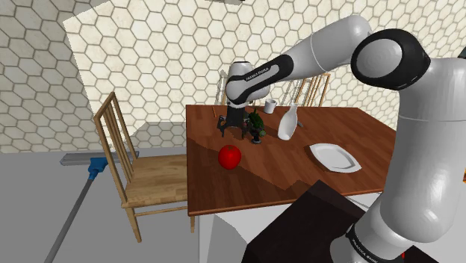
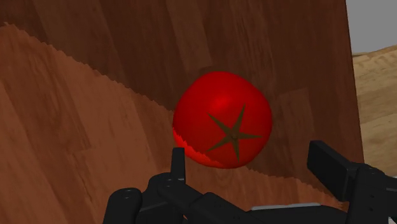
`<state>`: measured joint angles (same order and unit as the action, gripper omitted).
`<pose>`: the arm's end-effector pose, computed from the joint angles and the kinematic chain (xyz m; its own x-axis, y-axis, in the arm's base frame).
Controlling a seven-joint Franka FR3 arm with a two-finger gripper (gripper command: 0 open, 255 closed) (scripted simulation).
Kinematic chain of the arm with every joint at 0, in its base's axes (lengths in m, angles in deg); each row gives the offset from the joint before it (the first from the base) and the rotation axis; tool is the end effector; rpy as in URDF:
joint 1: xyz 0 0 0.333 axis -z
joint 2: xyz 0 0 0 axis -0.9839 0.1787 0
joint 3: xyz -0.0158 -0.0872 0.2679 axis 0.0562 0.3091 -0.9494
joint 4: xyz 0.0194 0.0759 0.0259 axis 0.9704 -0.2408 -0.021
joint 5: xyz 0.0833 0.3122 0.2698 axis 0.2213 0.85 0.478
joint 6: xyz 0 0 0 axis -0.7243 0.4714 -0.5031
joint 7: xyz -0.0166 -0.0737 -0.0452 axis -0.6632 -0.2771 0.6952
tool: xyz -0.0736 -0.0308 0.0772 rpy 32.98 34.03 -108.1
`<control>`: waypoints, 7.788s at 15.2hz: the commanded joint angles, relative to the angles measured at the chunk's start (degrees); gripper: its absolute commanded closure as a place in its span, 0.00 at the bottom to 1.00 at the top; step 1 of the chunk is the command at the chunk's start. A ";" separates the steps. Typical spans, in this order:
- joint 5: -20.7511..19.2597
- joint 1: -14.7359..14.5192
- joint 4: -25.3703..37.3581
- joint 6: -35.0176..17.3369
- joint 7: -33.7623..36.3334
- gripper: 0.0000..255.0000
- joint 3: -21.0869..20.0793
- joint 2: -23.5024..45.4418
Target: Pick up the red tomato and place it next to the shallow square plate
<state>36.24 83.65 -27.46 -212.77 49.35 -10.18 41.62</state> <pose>0.6331 0.0249 0.2378 0.7422 -0.6643 -0.0888 -0.6650 -0.7464 0.0259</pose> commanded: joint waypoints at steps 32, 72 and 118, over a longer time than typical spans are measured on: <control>-0.06 -0.30 1.87 -1.18 1.44 1.00 0.38 3.62; 1.26 7.05 4.69 17.41 -9.65 1.00 4.09 -11.89; 2.84 26.38 6.13 6.50 -41.30 1.00 16.03 0.80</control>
<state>39.00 110.04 -21.15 -205.61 8.03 5.90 41.98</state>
